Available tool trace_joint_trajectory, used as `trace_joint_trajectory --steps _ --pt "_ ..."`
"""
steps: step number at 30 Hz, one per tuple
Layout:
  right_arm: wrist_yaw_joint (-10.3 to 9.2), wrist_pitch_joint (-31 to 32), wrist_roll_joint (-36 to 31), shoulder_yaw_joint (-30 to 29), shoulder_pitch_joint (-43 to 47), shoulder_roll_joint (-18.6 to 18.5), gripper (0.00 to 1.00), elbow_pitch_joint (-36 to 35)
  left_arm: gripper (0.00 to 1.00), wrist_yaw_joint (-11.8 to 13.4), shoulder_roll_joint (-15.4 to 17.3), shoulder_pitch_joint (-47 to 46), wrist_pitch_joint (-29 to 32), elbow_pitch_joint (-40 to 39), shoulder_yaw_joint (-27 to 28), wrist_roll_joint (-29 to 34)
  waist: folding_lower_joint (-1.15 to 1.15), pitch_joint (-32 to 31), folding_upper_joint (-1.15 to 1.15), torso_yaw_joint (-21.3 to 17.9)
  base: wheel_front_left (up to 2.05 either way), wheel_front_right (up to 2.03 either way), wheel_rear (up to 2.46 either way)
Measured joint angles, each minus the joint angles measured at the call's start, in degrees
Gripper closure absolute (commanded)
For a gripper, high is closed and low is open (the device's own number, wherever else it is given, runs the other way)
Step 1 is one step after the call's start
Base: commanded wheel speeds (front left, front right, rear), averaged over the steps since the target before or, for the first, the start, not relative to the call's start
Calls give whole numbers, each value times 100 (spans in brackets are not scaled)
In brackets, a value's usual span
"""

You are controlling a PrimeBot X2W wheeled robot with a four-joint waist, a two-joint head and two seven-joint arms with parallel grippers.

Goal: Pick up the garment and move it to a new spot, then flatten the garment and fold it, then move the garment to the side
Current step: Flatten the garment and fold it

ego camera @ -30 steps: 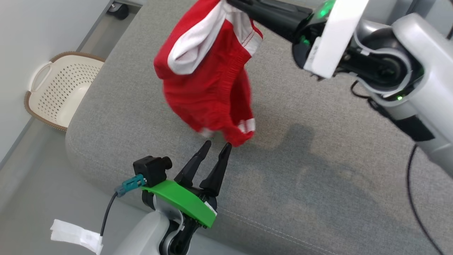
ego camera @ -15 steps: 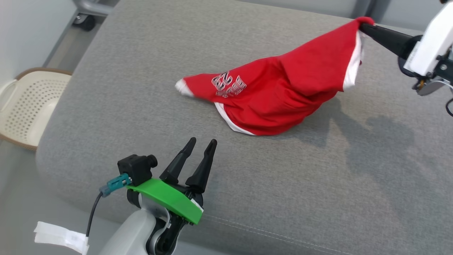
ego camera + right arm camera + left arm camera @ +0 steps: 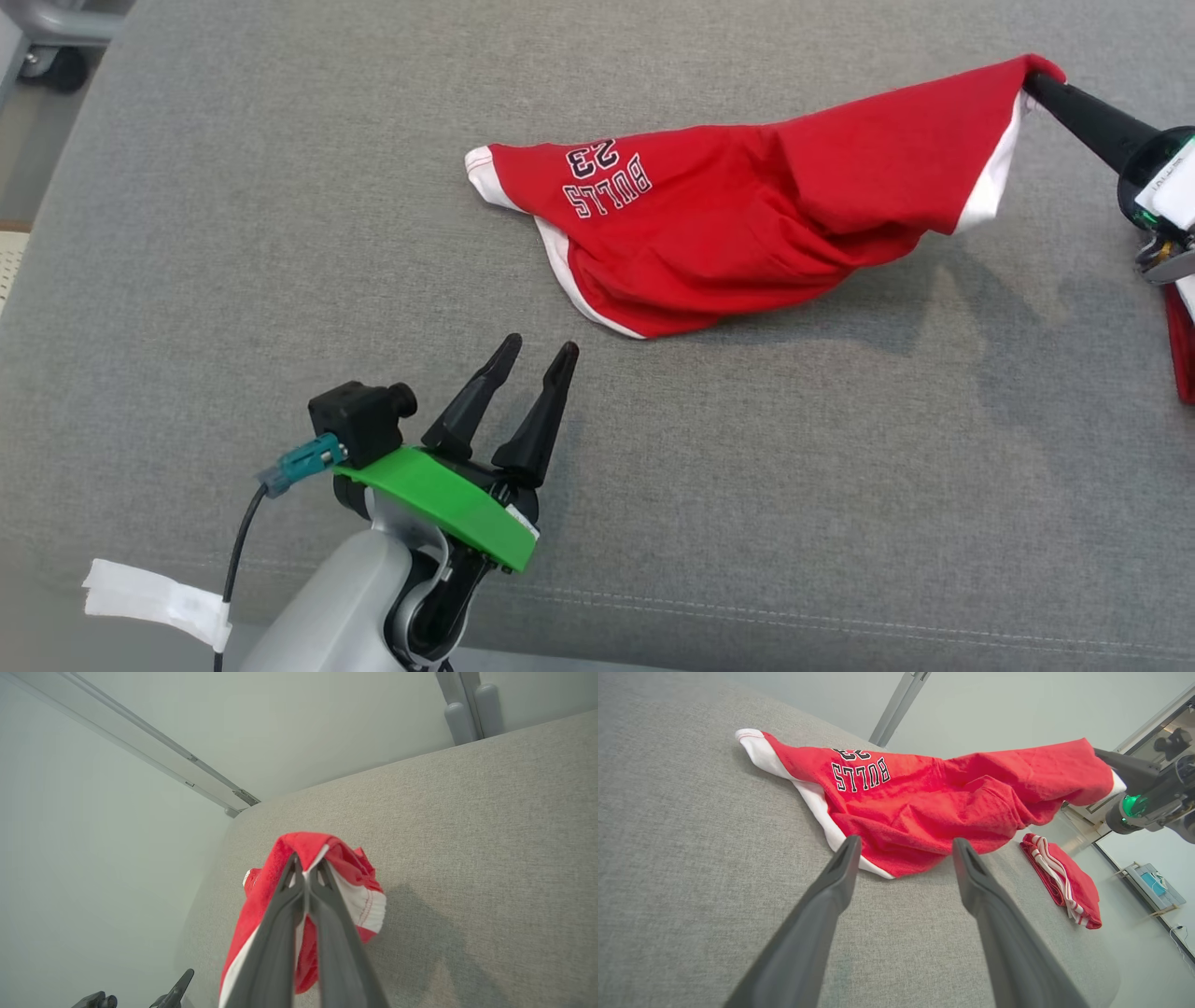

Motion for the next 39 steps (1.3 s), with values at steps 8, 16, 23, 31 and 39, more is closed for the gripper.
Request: trace_joint_trajectory --steps 8,16,23,31,39 --pt "413 -584 187 -521 97 -63 100 -721 0 0 -27 -57 47 21 -74 -1 0 166 0 -181 0 0 0" --pt "548 -828 202 -602 334 -90 100 -1619 0 0 21 -59 47 76 -46 -1 0 137 0 -282 0 0 0" --pt "548 -810 198 -375 860 -283 100 -2105 0 0 9 -66 53 78 -104 -1 0 110 0 -345 0 0 0" --pt "615 -542 65 377 1259 -38 100 -2806 0 0 8 -93 88 103 -145 -3 0 109 0 -308 0 0 0" --pt "630 -522 -378 749 1236 334 100 -2830 0 0 -76 -260 129 79 -280 -4 0 143 0 -167 0 0 0"
